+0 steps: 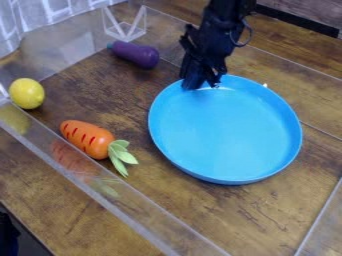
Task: Remove the purple eggplant from the blue tray and put it on the table
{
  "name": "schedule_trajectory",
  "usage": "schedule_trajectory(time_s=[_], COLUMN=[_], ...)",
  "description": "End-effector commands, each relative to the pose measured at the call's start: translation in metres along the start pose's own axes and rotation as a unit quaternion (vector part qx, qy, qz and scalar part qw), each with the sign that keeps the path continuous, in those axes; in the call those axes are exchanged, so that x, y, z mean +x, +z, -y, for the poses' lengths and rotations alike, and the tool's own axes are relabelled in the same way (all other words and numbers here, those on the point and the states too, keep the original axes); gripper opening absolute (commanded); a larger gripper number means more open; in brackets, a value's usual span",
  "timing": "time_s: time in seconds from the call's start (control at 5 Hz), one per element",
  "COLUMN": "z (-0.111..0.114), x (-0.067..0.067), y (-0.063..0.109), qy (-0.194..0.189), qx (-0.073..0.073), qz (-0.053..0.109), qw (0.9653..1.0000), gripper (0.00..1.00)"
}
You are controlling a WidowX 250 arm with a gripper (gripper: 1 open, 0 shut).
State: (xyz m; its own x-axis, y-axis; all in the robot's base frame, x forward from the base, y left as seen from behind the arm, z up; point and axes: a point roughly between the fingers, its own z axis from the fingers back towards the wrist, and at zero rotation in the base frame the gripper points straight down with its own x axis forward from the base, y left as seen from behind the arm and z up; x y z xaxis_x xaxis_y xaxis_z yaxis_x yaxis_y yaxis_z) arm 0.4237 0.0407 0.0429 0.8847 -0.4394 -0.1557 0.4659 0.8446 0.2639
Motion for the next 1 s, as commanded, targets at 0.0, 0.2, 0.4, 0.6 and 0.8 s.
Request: schedule_trajectory(time_s=[0.0,0.2,0.4,0.6,0.8], z=[-0.008,-0.010,-0.011,-0.015,-0.019], x=[0.009,0.009,0.010,0.007,0.003], y=[0.020,0.018,0.017,0.018,0.019], qy=[-0.008,-0.015,-0.021,-0.017,-0.013], qx=[0.026,0.031,0.036,0.038,0.040], qz=[0.028,0.028,0.028,0.026,0.024], qw=[0.9992,0.9990,0.9987,0.9988,0.9988], gripper=[0.00,0.00,0.00,0.00,0.00])
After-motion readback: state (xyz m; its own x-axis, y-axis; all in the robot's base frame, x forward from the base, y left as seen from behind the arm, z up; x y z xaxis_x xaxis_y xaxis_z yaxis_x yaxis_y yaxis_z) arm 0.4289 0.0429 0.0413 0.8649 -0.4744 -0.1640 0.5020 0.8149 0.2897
